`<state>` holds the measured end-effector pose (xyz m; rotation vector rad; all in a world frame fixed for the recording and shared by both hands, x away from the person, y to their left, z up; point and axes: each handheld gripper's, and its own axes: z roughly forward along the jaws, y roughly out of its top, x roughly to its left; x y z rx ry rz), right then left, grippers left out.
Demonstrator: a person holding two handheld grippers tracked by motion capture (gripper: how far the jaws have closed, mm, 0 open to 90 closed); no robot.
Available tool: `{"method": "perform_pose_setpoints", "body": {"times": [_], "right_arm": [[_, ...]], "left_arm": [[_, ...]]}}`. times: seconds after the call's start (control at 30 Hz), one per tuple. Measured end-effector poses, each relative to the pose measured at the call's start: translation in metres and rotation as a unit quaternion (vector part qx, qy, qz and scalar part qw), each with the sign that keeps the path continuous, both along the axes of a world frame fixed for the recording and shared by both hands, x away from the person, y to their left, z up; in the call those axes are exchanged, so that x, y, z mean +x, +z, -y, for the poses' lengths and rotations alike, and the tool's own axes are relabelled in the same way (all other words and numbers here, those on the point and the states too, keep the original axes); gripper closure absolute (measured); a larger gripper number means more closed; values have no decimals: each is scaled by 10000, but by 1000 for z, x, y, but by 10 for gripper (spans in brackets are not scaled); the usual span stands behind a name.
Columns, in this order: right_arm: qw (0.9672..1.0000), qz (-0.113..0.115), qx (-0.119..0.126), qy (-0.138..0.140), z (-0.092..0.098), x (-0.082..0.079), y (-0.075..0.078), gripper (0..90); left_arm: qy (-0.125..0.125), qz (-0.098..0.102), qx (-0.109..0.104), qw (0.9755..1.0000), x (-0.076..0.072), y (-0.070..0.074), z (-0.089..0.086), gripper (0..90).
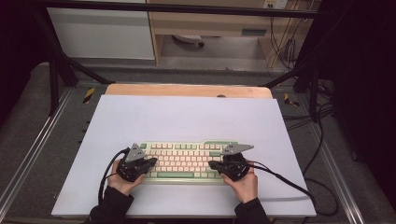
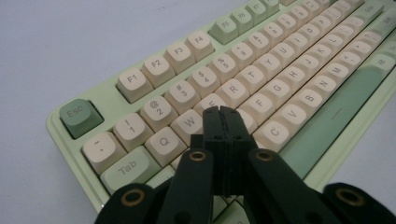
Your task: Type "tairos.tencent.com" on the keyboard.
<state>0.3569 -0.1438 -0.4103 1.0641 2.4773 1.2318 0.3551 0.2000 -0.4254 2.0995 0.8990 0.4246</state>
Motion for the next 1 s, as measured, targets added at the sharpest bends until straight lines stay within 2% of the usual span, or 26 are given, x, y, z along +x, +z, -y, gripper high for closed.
{"method": "perform_pose_setpoints", "body": {"times": [0.67,1.0], "right_arm": [[9999,-33,19,160,-18,4,0,900],[9994,-157,57,289,-33,7,-10,900]], "left_arm": [[10,-6,-145,9999,-8,8,-15,900],[17,8,-171,9999,-9,8,-21,900]]}}
